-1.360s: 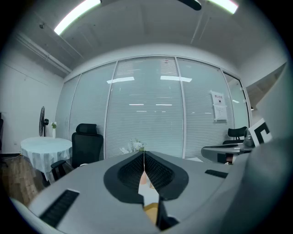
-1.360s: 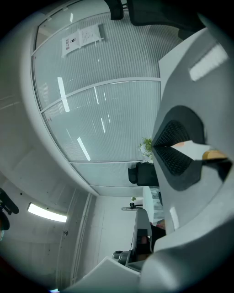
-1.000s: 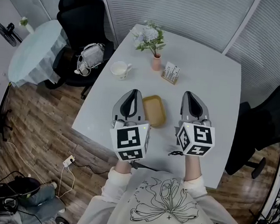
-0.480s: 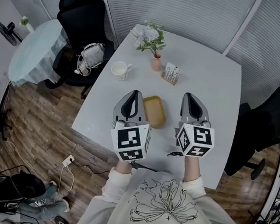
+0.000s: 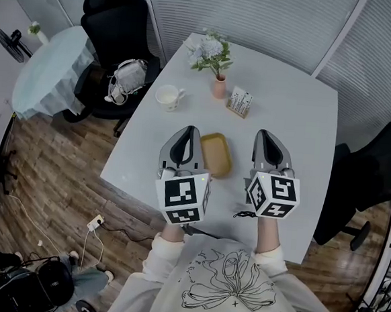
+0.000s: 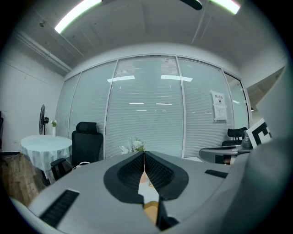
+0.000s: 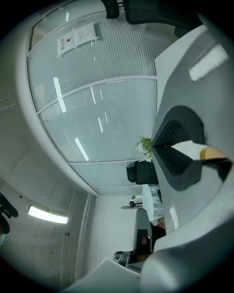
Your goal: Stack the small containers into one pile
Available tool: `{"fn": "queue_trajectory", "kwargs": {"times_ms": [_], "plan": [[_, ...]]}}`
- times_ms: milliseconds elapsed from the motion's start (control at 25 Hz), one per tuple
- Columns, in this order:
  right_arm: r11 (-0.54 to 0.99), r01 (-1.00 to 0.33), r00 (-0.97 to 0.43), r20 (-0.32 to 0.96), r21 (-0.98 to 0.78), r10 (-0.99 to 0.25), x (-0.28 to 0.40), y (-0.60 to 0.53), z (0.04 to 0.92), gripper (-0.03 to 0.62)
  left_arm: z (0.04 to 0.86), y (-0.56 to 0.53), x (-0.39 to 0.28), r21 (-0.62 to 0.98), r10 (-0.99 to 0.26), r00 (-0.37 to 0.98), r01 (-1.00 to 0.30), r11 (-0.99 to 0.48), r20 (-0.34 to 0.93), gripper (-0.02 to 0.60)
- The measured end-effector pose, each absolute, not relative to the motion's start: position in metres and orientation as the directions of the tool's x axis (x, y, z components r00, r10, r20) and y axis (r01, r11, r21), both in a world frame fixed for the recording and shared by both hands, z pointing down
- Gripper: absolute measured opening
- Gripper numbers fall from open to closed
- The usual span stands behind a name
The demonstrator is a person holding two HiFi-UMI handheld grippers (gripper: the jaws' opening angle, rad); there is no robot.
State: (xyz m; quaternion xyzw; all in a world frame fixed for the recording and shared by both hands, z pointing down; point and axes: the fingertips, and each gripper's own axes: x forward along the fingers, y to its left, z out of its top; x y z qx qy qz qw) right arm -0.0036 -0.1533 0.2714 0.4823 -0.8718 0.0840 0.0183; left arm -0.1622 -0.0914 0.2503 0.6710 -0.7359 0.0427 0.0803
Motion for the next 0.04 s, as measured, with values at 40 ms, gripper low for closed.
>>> {"fn": "queue_trajectory", "kwargs": {"times_ms": [40], "plan": [[0.521, -0.843, -0.535, 0.114, -0.129, -0.837, -0.0033, -0.1536, 0.272, 0.011, 0.2503, -0.0917, -0.1614, 0.045, -0.981, -0.086, -0.995, 0.095, 0.175, 0.011]]}}
